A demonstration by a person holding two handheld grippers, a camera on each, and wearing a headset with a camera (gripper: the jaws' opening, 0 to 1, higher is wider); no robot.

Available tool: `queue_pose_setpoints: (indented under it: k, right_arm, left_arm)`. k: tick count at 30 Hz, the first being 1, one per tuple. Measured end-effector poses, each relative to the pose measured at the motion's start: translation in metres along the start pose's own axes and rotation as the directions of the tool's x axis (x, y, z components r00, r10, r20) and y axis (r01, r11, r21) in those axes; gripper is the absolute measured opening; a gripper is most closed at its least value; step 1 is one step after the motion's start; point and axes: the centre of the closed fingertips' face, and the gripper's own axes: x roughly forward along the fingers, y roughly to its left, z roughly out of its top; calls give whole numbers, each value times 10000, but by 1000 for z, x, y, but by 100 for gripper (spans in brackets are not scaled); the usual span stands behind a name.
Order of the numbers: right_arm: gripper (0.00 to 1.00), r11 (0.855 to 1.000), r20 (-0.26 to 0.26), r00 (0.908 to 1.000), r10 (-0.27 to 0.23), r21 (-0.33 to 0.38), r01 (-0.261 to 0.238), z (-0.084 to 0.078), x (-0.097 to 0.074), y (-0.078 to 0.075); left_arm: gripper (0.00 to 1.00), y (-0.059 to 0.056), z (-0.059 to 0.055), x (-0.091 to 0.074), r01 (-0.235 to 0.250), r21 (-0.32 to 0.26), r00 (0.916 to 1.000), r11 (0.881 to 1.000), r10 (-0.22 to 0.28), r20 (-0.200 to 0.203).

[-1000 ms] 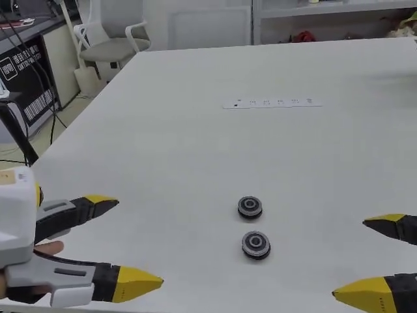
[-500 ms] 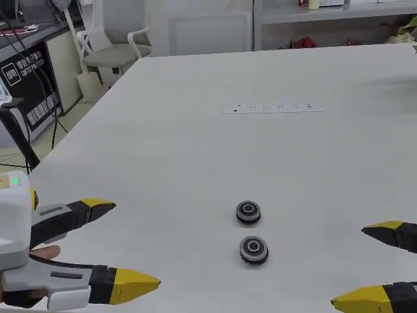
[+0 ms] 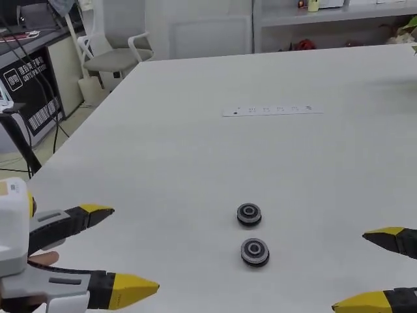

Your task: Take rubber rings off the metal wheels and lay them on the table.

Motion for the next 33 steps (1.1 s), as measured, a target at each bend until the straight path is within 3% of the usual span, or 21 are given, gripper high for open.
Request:
queue_pose_setpoints:
  k: [33]
  right_arm:
    - [88,9999,153,9999,41,132,-43,1,7,-9]
  left_arm:
    - [96,11,2,3,-201,35,9998,9998,201,6]
